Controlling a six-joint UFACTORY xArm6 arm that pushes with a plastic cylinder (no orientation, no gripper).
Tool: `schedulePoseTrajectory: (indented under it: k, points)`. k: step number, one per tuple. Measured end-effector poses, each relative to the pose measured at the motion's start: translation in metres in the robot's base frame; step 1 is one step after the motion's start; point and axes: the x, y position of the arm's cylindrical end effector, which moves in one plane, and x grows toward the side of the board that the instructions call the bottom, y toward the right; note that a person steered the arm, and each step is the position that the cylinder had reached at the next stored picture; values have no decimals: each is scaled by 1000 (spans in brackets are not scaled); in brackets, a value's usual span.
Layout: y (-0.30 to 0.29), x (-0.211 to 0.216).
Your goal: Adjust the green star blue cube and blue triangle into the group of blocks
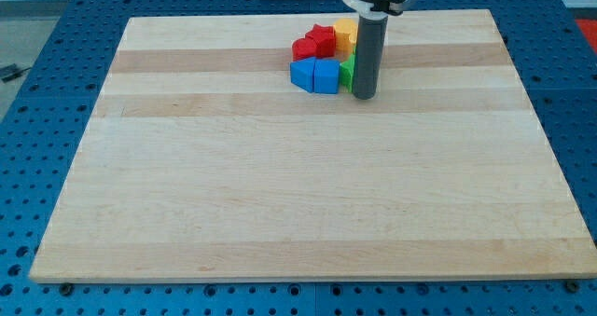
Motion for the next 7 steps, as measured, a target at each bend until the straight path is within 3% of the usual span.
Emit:
schedulePoseTrajectory:
  k: [3, 7]
  points:
    - [-14, 14]
    - [-33, -2]
